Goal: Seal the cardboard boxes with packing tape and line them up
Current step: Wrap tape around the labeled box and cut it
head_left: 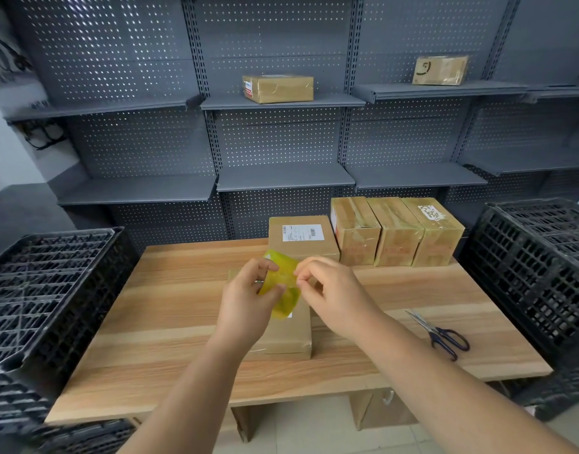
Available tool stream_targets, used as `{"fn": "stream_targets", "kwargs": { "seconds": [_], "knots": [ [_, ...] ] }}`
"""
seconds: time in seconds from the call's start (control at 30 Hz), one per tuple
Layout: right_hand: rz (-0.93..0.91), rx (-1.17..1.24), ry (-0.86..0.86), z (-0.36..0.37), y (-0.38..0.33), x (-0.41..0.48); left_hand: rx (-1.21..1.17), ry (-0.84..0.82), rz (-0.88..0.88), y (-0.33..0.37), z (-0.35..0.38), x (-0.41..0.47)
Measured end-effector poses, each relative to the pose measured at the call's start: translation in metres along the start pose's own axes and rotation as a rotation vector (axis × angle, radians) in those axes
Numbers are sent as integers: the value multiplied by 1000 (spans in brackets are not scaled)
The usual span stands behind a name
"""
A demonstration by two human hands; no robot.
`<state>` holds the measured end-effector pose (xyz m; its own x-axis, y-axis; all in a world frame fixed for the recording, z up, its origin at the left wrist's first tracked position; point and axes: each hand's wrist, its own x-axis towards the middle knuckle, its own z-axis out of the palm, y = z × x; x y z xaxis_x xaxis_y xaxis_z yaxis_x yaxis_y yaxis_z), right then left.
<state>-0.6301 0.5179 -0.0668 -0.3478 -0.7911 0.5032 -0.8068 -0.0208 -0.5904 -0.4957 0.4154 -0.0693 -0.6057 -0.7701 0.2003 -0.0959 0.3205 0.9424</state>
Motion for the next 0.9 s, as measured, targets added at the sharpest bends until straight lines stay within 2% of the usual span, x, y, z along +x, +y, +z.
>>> {"fn": "stream_targets", "kwargs": {
  "seconds": [0.2, 0.33, 0.4, 0.57, 0.73, 0.9],
  "knots": [
    [369, 171, -1, -2, -8, -5, -29, -56, -35, -3, -2, -4],
    [449, 230, 22, -4, -12, -4, -60, -219, -36, -2, -4, -12],
    [420, 257, 0, -4, -11, -1, -48, -240, -37, -4, -5, -15],
    [305, 132, 29, 0, -4, -1, -38, -265, -44, -12, -2, -19],
    [276, 21, 9, 4, -1, -9, -15, -212, -87, -14, 8, -24],
    [194, -52, -86, 0, -3, -20, 125, -162, -173, -11, 15, -21]
  ]
}}
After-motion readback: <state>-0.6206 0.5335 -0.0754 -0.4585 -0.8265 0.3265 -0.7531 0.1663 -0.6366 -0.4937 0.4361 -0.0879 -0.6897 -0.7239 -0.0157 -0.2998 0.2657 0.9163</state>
